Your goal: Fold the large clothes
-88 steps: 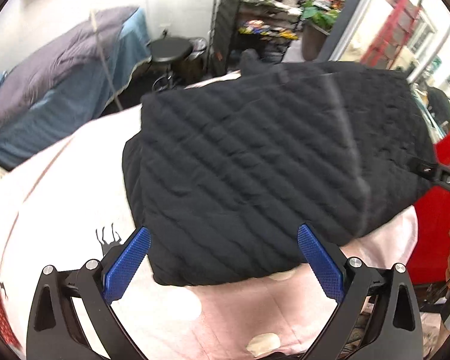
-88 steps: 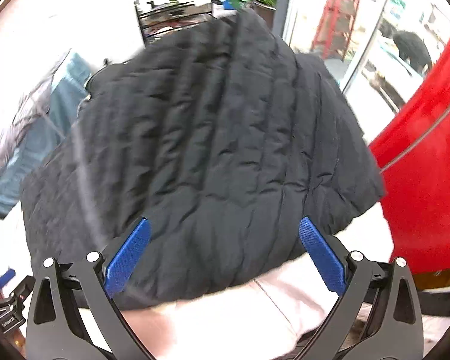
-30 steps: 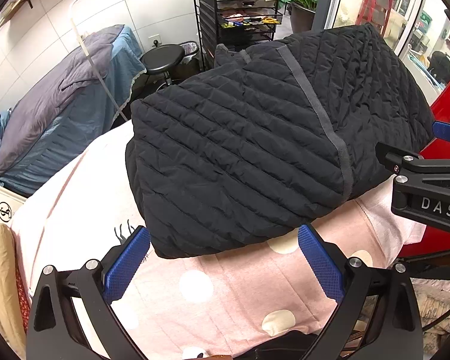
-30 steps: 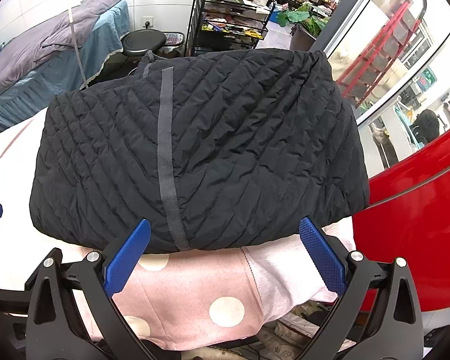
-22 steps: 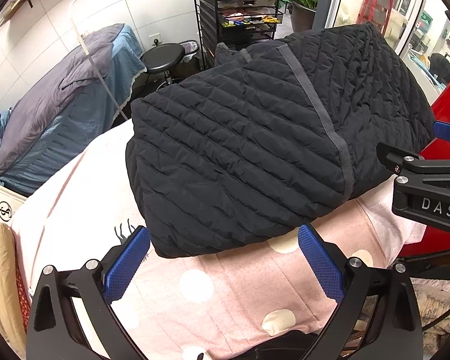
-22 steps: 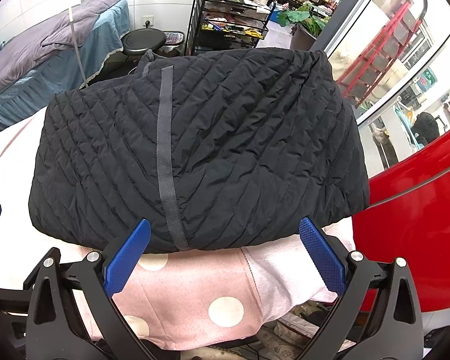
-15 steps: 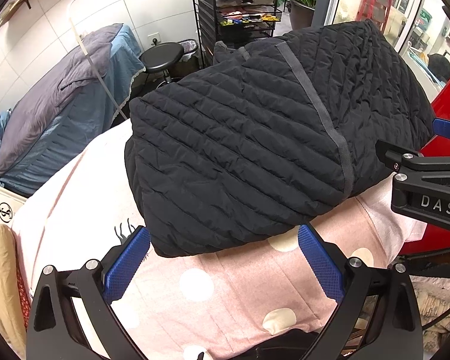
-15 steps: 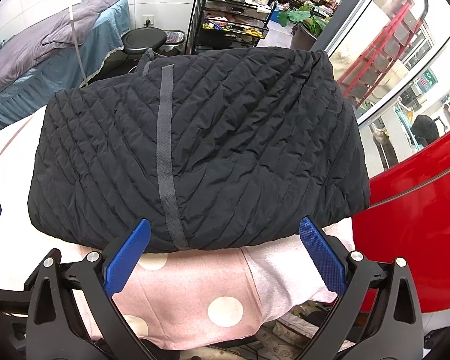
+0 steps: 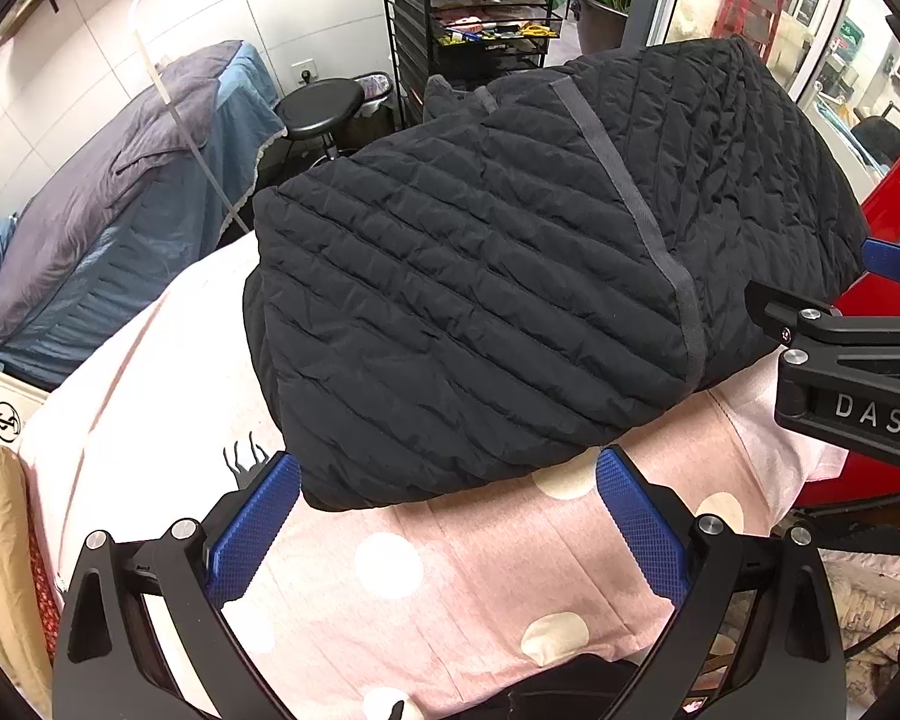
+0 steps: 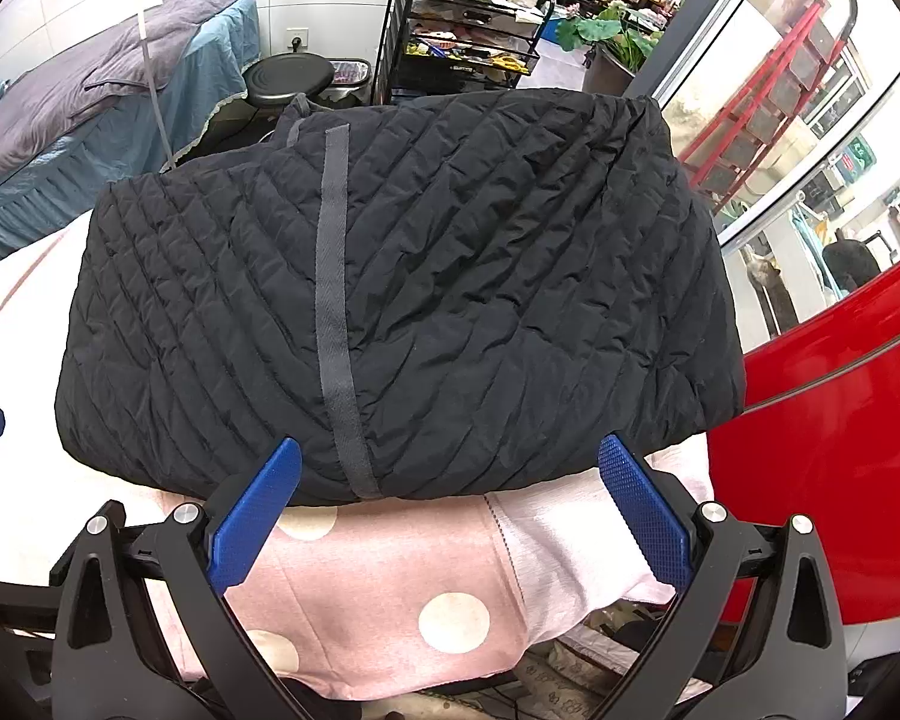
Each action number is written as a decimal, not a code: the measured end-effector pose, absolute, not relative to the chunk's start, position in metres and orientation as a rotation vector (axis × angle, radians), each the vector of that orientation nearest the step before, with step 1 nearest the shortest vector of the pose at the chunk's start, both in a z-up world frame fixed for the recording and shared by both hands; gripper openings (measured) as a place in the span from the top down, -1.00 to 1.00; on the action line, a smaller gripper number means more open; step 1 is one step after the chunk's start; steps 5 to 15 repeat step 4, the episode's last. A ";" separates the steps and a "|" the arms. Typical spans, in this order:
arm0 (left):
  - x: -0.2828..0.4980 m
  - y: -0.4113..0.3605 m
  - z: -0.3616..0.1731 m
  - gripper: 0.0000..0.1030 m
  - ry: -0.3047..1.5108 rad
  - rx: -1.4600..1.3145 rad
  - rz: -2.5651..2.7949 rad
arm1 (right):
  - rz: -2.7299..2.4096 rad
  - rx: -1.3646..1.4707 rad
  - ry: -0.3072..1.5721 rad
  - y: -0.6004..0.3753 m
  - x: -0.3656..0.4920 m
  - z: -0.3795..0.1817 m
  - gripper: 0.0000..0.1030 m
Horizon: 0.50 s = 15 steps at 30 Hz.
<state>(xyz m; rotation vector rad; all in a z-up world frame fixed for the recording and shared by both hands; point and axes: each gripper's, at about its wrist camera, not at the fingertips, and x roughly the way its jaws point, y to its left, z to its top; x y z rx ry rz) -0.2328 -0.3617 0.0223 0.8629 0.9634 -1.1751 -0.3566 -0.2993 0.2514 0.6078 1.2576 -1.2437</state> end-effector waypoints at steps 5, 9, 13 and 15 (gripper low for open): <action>-0.233 -0.361 0.022 -0.87 0.967 0.863 -1.178 | -1.241 0.606 1.257 -0.300 -0.356 0.249 -0.89; -0.233 -0.361 0.022 -0.87 0.967 0.863 -1.178 | -1.241 0.606 1.257 -0.300 -0.356 0.249 -0.89; -0.233 -0.361 0.022 -0.87 0.967 0.863 -1.178 | -1.241 0.606 1.257 -0.300 -0.356 0.249 -0.89; -0.233 -0.361 0.022 -0.87 0.967 0.863 -1.178 | -1.241 0.606 1.257 -0.300 -0.356 0.249 -0.89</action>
